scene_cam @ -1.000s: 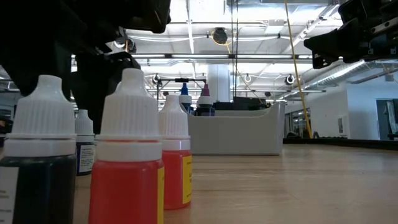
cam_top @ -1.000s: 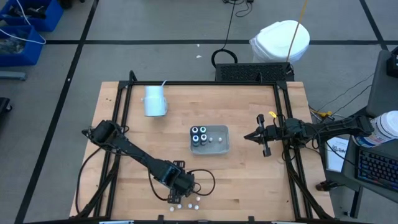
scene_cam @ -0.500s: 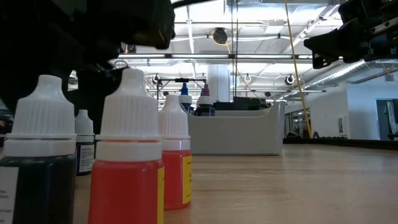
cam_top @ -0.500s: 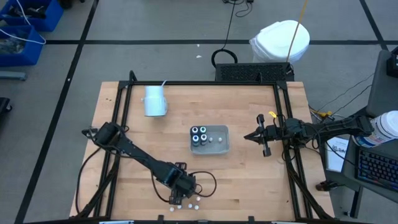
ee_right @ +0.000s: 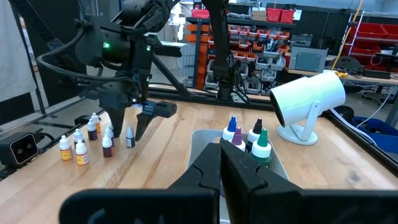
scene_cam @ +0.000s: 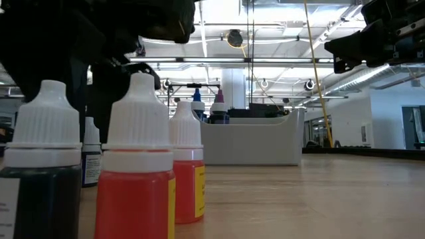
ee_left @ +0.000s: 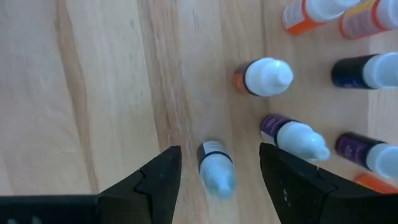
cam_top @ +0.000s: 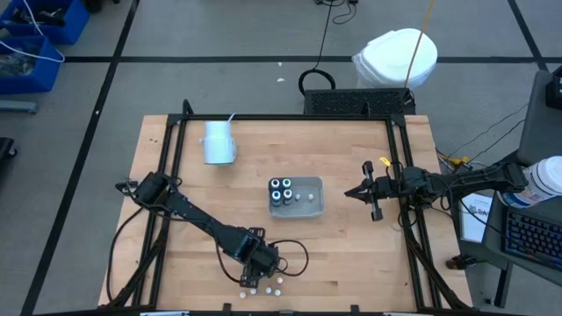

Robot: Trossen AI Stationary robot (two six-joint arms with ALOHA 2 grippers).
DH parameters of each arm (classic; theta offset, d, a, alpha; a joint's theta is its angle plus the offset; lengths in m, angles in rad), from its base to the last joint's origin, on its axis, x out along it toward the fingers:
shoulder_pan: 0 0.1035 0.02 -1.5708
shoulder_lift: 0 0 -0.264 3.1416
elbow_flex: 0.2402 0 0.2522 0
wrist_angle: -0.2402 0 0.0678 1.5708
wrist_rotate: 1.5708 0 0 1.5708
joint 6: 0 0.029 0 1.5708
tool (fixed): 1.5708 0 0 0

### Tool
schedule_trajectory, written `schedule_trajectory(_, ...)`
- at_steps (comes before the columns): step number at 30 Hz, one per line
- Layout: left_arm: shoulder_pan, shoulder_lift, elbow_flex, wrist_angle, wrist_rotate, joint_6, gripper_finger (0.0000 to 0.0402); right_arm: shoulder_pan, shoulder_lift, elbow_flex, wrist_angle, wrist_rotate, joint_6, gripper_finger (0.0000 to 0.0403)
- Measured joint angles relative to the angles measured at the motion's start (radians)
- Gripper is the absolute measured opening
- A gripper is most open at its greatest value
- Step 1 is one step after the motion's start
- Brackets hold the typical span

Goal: Pick & Place food coloring
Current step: Put the small green food coloring bottle into the white container

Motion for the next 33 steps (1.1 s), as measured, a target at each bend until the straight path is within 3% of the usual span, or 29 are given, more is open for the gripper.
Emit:
schedule_trajectory(9,0.0,0.0,0.01,-0.026,0.0,-0.002,0.021,0.0,0.0,0.0,0.0,0.0,0.0,0.0)
schedule_trajectory(22,0.0,-0.001,0.01,-0.025,0.006,0.0,0.0073,0.0,0.0,0.0,0.0,0.0,0.0,0.0)
schedule_trajectory(25,0.0,-0.002,0.01,-0.026,0.024,-0.004,0.0058,0.0,0.0,0.0,0.0,0.0,0.0,0.0)
schedule_trajectory(29,0.0,0.0,0.064,-0.158,0.031,-0.002,0.0058,0.0,0.0,0.0,0.0,0.0,0.0,0.0)
schedule_trajectory(33,0.013,0.0,0.218,-0.345,-0.002,0.003,0.0058,0.0,0.0,0.0,0.002,0.0,0.0,0.0)
